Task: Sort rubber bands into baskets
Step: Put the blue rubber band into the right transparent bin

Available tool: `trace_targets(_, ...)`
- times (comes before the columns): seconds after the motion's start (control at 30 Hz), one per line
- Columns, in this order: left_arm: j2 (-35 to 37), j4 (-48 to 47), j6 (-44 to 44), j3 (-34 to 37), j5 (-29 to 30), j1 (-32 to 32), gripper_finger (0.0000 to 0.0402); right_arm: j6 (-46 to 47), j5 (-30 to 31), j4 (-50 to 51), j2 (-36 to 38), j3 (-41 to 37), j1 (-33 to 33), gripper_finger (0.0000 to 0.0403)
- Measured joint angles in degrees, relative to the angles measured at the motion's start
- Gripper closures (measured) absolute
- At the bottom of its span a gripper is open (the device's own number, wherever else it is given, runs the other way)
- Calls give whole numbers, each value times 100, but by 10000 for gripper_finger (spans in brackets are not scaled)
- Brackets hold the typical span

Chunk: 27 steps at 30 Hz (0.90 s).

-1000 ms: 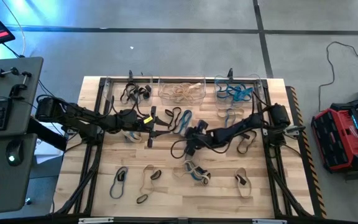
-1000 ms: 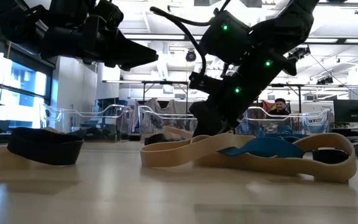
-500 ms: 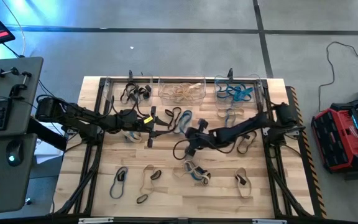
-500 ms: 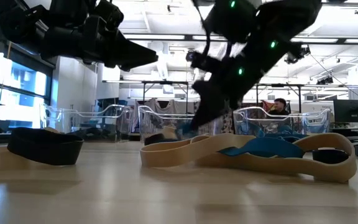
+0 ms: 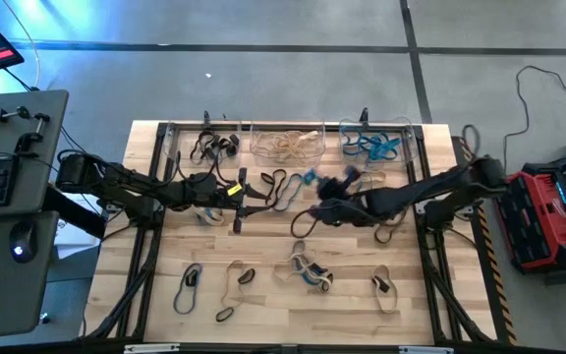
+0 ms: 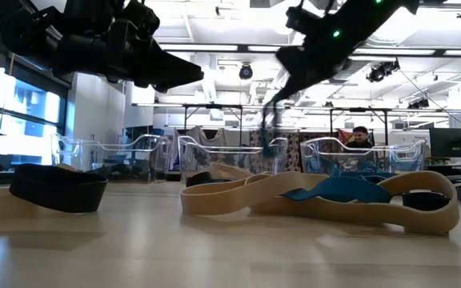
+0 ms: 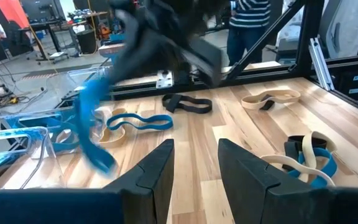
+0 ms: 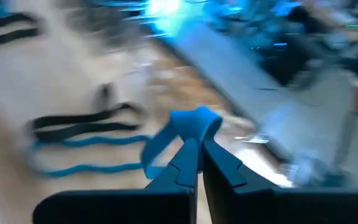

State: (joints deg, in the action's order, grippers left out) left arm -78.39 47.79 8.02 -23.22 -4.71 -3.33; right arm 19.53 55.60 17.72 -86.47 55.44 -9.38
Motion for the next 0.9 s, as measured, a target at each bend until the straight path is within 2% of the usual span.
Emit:
trace_targets(0.13,0,-24,-27,0,1,0,286,712,797,1072,524,0,90,402)
trace_targets(0.33,0,-22,2,0,0,0,286,1946,1479,2799,998,0,469,402)
trace_targets(0.57,-2,-21,-28,0,0,0,286,3128,1513,4206,995,-2,1364,403)
trace_targets(0.9,-2,-27,-31,0,0,0,286,3194,1304,4660,946,-2,2563,403)
